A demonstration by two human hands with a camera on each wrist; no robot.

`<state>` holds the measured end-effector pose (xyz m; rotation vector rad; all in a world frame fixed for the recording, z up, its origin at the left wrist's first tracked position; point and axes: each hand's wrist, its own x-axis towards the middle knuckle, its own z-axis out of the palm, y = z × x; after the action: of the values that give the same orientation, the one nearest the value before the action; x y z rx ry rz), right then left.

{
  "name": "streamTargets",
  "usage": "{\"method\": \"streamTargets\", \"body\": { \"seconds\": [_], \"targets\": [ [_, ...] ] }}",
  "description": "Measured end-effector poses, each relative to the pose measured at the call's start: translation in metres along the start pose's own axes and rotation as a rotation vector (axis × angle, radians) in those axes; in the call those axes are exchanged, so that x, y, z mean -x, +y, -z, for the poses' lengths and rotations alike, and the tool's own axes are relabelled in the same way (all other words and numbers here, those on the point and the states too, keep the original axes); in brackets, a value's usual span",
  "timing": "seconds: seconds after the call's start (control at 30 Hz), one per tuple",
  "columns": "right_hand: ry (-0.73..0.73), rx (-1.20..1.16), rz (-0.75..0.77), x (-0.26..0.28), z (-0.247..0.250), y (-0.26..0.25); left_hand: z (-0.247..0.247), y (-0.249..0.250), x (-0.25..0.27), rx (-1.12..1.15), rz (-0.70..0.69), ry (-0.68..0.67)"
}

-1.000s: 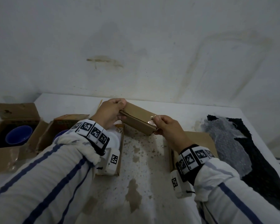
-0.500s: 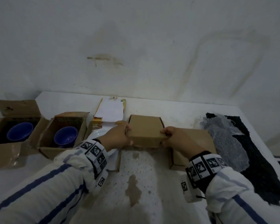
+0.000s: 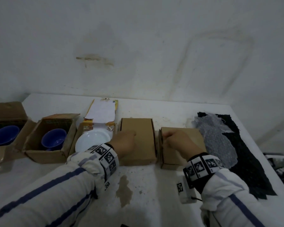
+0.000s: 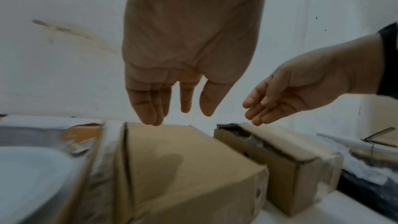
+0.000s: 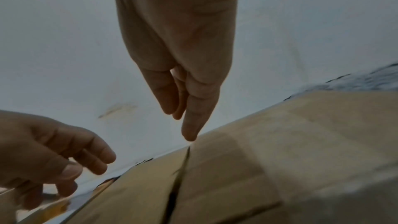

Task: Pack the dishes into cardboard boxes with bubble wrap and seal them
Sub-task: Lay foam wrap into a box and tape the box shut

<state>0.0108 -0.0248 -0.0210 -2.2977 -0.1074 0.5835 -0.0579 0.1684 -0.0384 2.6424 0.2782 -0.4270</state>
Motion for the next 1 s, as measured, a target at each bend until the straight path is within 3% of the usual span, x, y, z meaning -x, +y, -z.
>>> {"method": "streamTargets", "body": {
  "seconds": [0.13, 0.3, 0.43, 0.6, 0.67, 0.8, 0.93, 1.0],
  "targets": [
    [0.162, -0.134, -0.042, -0.012, 0.044, 0.034, -0.005, 0.056, -0.015, 0.076, -0.11, -0.04],
    [0.308, 0.273, 0.007, -0.024, 0.1, 0.091, -0.033, 0.129, -0.038, 0.127, -0.17, 0.007],
    [0.202, 0.657, -0.035, -0.04, 0.113, 0.139, -0.052, 0.17, -0.052, 0.124, -0.234, 0.07],
    [0.179, 0.74, 0.097, -0.047, 0.109, 0.158, -0.07, 0.184, -0.062, 0.091, -0.237, 0.076],
    [0.168, 0.701, 0.139, -0.048, 0.113, 0.158, -0.074, 0.185, -0.063, 0.063, -0.228, 0.083],
    [0.166, 0.382, 0.131, -0.043, 0.14, 0.136, -0.07, 0.188, -0.064, 0.114, -0.235, 0.101],
    [0.256, 0.16, 0.304, -0.028, 0.169, 0.093, -0.051, 0.203, -0.055, 0.429, -0.291, 0.079],
    [0.175, -0.022, 0.351, -0.021, 0.171, 0.068, -0.038, 0.206, -0.049, 0.669, -0.26, 0.057]
  ]
}}
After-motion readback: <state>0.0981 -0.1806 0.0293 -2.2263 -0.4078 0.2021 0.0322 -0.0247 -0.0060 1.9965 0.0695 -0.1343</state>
